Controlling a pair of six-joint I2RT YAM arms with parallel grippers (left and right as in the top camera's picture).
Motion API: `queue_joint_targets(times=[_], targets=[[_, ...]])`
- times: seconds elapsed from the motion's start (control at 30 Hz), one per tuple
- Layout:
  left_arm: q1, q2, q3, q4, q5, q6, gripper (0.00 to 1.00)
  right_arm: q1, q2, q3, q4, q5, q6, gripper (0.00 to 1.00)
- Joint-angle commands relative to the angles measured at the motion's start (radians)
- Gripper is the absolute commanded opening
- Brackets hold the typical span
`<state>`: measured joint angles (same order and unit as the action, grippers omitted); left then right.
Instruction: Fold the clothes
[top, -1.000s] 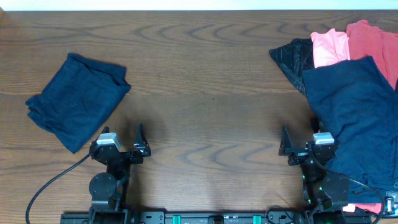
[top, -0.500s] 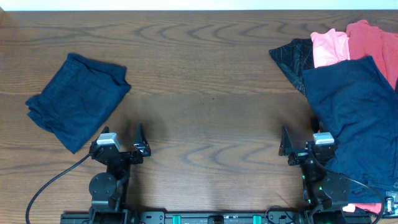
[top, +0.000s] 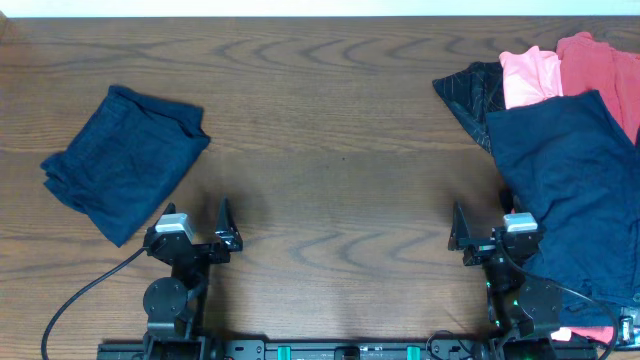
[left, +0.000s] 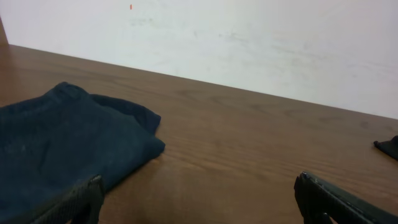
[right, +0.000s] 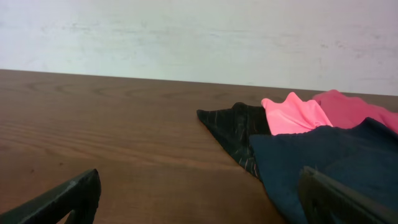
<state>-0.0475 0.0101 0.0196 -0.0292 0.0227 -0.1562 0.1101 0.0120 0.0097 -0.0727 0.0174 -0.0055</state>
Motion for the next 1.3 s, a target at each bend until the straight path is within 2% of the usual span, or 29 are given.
queue_joint_targets(times=[0.0,0.8,0.93,1.07,1.17,1.27], targets=[[0.004,-0.006,-0.016,-0.041,-0.016,0.010,0.98,0.009,-0.005,-0.004,0.000,0.001,-0.011,0.99],[0.004,-0.006,-0.016,-0.041,-0.016,0.010,0.98,0.009,-0.005,-0.005,0.001,0.000,-0.010,0.99],[0.004,-0.006,-0.016,-0.041,0.006,0.010,0.98,0.009,-0.005,-0.004,-0.001,-0.019,-0.006,0.99],[0.004,-0.006,-0.016,-0.039,0.019,0.009,0.98,0.009,-0.005,-0.004,0.001,-0.035,0.079,0.99],[0.004,-0.002,-0.010,-0.043,0.069,0.010,0.98,0.009,-0.003,-0.004,0.001,-0.056,0.085,0.99],[0.004,0.026,0.022,-0.097,0.110,0.009,0.98,0.009,0.010,0.008,-0.004,-0.055,0.087,0.99]])
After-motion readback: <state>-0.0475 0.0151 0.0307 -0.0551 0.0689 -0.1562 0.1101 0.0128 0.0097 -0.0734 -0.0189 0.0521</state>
